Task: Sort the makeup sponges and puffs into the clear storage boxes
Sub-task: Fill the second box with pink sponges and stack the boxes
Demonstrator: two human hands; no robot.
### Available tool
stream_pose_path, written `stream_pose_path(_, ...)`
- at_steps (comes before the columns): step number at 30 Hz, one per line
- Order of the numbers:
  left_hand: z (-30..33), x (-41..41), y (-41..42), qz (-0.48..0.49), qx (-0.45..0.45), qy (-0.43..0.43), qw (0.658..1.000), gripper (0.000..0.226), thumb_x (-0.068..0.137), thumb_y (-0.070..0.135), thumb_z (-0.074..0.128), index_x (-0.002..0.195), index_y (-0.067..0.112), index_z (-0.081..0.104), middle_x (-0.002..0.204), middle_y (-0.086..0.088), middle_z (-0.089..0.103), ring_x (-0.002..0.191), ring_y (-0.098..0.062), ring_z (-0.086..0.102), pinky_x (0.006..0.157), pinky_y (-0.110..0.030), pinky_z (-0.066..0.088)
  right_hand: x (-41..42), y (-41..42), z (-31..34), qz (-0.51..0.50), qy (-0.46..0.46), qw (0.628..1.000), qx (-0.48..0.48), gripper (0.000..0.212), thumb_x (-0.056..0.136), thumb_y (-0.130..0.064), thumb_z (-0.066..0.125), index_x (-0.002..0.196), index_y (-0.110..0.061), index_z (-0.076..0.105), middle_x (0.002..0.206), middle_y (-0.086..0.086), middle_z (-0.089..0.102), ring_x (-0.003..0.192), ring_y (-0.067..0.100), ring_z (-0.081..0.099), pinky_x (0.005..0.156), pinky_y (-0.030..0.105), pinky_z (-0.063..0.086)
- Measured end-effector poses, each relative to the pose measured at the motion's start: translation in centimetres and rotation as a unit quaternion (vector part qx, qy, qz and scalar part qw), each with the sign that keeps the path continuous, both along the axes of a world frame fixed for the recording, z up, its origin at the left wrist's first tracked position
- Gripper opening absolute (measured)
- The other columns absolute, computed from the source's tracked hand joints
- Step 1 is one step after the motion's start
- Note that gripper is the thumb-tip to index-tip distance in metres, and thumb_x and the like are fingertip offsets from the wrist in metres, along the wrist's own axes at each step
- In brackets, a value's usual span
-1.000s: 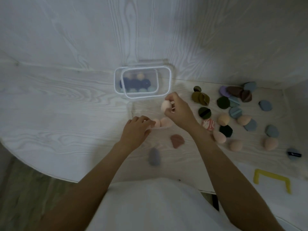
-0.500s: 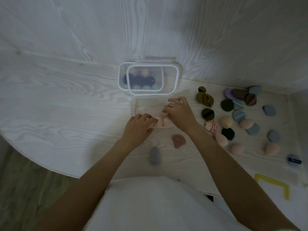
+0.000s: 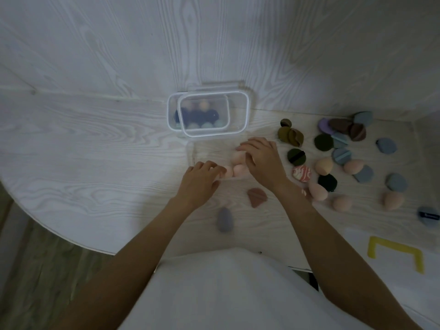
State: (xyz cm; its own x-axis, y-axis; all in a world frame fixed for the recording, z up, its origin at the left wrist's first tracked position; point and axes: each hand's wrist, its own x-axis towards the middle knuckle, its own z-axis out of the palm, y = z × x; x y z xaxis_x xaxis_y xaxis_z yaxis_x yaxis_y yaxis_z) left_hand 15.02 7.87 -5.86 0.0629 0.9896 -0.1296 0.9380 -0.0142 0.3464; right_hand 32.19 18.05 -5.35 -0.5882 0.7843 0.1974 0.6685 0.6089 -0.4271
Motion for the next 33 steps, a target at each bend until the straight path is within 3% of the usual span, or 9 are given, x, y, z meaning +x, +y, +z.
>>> stream_pose_path(4,-0.4,0.2,-0.1,-0.001,0.01,-0.015,1.0,0.033,0.087,0.019,0.06,0.12,0.023,0.059,0.12,-0.002,0.057,0.103,-0.027,0.053,0.078,-0.037,0.041,4.6,-1.6,0.6,-0.185,0.056,0.981,-0.023,0.037,0.082,-0.002,0.049,0.115,-0.012,0.062,0.109,0.008,0.067,0.099,0.024,0.058,0.088,0.035,0.044)
stream_pose_path(9,-0.4,1.4,0.1,-0.008,0.022,-0.021,1.0,0.032,0.085,0.014,0.062,0.117,0.02,0.062,0.118,-0.004,0.059,0.1,-0.03,0.054,0.076,-0.038,0.041,12.4,-2.5,-1.1,-0.326,-0.206,0.918,-0.09,0.037,0.084,-0.01,0.056,0.121,-0.006,0.054,0.115,0.021,0.057,0.101,0.038,0.048,0.084,0.041,0.036)
stream_pose_path(12,-0.5,2.2,0.3,-0.007,0.024,-0.028,0.999,0.033,0.084,0.012,0.062,0.116,0.019,0.063,0.118,-0.006,0.059,0.1,-0.032,0.054,0.077,-0.039,0.042,14.4,-2.8,-1.8,-0.342,-0.259,0.891,-0.152,0.045,0.088,-0.024,0.057,0.13,-0.012,0.046,0.122,0.021,0.05,0.106,0.038,0.046,0.087,0.04,0.037)
stream_pose_path(16,-0.7,2.1,0.2,-0.001,0.023,-0.025,0.999,0.032,0.086,0.016,0.061,0.118,0.021,0.063,0.121,-0.005,0.058,0.104,-0.031,0.053,0.079,-0.039,0.042,13.6,-2.4,-1.3,-0.326,-0.266,0.892,-0.167,0.037,0.092,-0.029,0.049,0.125,-0.012,0.053,0.121,0.018,0.052,0.106,0.034,0.047,0.086,0.038,0.038)
stream_pose_path(18,-0.7,2.2,0.2,0.005,0.026,-0.028,0.999,0.031,0.085,0.016,0.062,0.116,0.021,0.064,0.119,-0.006,0.059,0.102,-0.032,0.054,0.078,-0.04,0.042,12.1,-2.1,0.2,-0.29,-0.225,0.919,-0.146,0.043,0.093,-0.035,0.035,0.126,-0.013,0.052,0.116,0.015,0.054,0.099,0.03,0.048,0.08,0.035,0.037)
stream_pose_path(21,-0.8,2.3,0.1,0.013,0.036,-0.035,0.999,0.029,0.083,0.015,0.065,0.112,0.021,0.066,0.112,-0.006,0.062,0.097,-0.033,0.056,0.074,-0.04,0.043,7.9,-1.7,3.6,-0.204,0.016,0.961,-0.183,0.031,0.094,-0.025,0.044,0.121,-0.015,0.056,0.111,0.004,0.053,0.096,0.019,0.05,0.078,0.028,0.04)
stream_pose_path(23,-0.7,2.3,0.1,0.011,0.036,-0.04,0.998,0.029,0.084,0.015,0.064,0.112,0.02,0.066,0.111,-0.007,0.062,0.096,-0.033,0.056,0.075,-0.041,0.043,4.4,-1.4,5.3,-0.13,0.097,0.966,-0.203,0.023,0.09,-0.02,0.055,0.112,-0.018,0.058,0.109,0.0,0.055,0.092,0.013,0.053,0.076,0.024,0.044)
stream_pose_path(29,-0.8,1.8,0.2,-0.009,0.035,-0.03,0.999,0.03,0.083,0.017,0.066,0.112,0.021,0.066,0.107,-0.006,0.063,0.089,-0.031,0.058,0.071,-0.04,0.047,-1.9,0.0,2.0,0.002,-0.067,0.994,-0.091,0.018,0.081,-0.015,0.06,0.099,-0.013,0.062,0.097,0.003,0.066,0.094,0.024,0.051,0.078,0.031,0.032)
stream_pose_path(33,-0.9,1.7,0.4,-0.005,0.019,-0.024,1.0,0.034,0.083,0.021,0.066,0.116,0.021,0.062,0.121,-0.008,0.056,0.1,-0.03,0.056,0.075,-0.041,0.047,-2.1,0.7,0.4,0.044,-0.145,0.988,-0.029,0.015,0.079,-0.012,0.06,0.091,-0.012,0.069,0.085,0.005,0.069,0.093,0.028,0.05,0.081,0.034,0.034)
